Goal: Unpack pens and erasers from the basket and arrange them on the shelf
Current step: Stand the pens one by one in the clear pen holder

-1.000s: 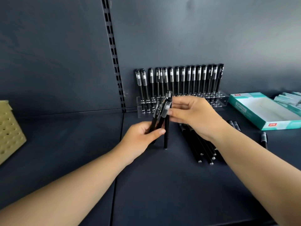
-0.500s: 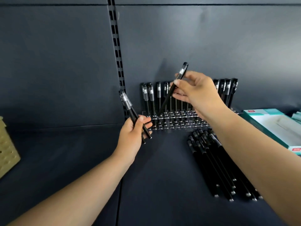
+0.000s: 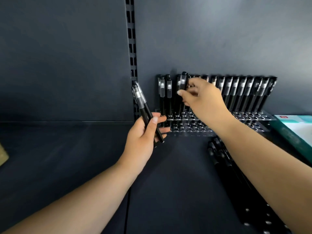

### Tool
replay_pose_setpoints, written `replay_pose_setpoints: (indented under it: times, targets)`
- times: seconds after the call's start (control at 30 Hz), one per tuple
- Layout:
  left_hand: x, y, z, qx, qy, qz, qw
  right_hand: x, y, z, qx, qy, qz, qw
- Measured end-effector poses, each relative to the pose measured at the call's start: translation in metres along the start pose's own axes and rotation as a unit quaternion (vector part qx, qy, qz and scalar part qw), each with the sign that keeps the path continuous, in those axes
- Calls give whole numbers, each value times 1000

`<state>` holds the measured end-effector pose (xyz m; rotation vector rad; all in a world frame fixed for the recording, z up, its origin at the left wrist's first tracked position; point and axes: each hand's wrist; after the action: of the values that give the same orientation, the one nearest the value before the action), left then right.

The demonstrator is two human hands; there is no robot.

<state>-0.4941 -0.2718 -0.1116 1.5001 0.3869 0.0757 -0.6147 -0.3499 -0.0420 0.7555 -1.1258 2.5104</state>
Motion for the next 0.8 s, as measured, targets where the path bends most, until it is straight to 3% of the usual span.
replay_pose_setpoints:
  times: [0.2,0.33,0.57,0.7,0.8]
  targets:
    - [1,-1,0,-9,34,43,998,2,3,4,-30,0,10,999]
    - [-1,4,-2,37,16,-25,999,2,2,12,-40,-27,-5,999]
    - [-2,7,-4,71,-17,-48,996,-2,8,9,-91,-43,2,995]
    - [-1,11,-5,102,-8,-42,994,4,4,2,-63,-99,-94,989]
    - [-1,14,-7,106,-9,-26,994,11,-8,-7,-16,-74,-158,985]
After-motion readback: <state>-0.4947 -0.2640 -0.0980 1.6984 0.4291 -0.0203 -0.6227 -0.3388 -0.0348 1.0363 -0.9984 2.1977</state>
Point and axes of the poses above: each hand's wrist, its own z-axis towards the middle knuckle, its own x-axis out of the back of the hand, y = z × x, and after that the axes turned 11 degrees about x, right-handed
